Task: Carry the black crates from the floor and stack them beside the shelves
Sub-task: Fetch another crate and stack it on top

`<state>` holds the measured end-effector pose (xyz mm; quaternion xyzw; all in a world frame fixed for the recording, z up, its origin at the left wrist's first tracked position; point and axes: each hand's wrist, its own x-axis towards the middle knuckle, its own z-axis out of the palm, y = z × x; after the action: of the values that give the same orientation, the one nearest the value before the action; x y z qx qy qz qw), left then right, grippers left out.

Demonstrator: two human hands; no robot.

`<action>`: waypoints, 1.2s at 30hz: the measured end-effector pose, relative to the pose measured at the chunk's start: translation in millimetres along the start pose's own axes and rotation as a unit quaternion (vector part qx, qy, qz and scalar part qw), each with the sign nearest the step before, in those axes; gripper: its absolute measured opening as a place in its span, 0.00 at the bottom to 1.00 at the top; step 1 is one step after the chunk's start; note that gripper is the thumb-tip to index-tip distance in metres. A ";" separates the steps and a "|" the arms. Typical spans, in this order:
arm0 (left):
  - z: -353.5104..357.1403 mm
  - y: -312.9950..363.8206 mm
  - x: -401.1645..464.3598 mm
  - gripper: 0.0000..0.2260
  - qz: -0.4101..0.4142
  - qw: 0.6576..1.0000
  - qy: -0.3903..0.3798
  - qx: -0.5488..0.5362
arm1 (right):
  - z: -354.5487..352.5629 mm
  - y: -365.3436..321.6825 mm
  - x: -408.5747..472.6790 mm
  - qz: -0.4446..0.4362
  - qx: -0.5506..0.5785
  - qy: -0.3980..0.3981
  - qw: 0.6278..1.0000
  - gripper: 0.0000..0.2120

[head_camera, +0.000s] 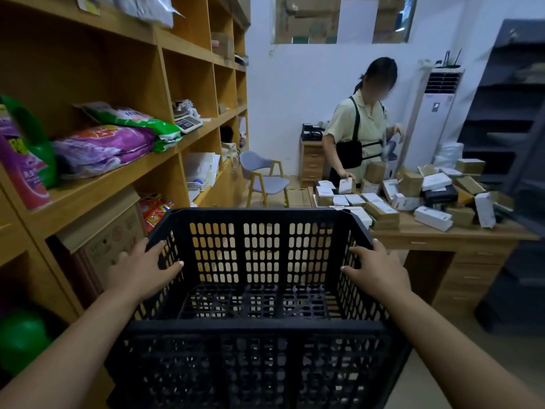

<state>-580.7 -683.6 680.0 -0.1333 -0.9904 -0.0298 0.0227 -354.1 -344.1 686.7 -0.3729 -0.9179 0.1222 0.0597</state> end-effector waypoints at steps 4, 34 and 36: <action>0.2 -2.8 1.1 0.37 0.008 1.000 -0.004 0.013 | 0.1 0.3 -2.9 -0.022 -0.026 -0.008 0.999 0.30; -1.7 -19.0 15.7 0.23 0.063 0.953 0.026 -0.296 | -5.7 -13.3 -7.4 0.014 0.019 0.043 0.999 0.17; -5.2 -25.0 22.3 0.21 0.052 0.920 0.013 -0.389 | -7.2 -19.7 -10.0 0.016 0.037 0.049 0.998 0.18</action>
<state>-608.6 -702.1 685.0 -0.1822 -0.8923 -0.4128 -0.0166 -358.7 -363.4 698.8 -0.3909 -0.9024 0.1386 0.1167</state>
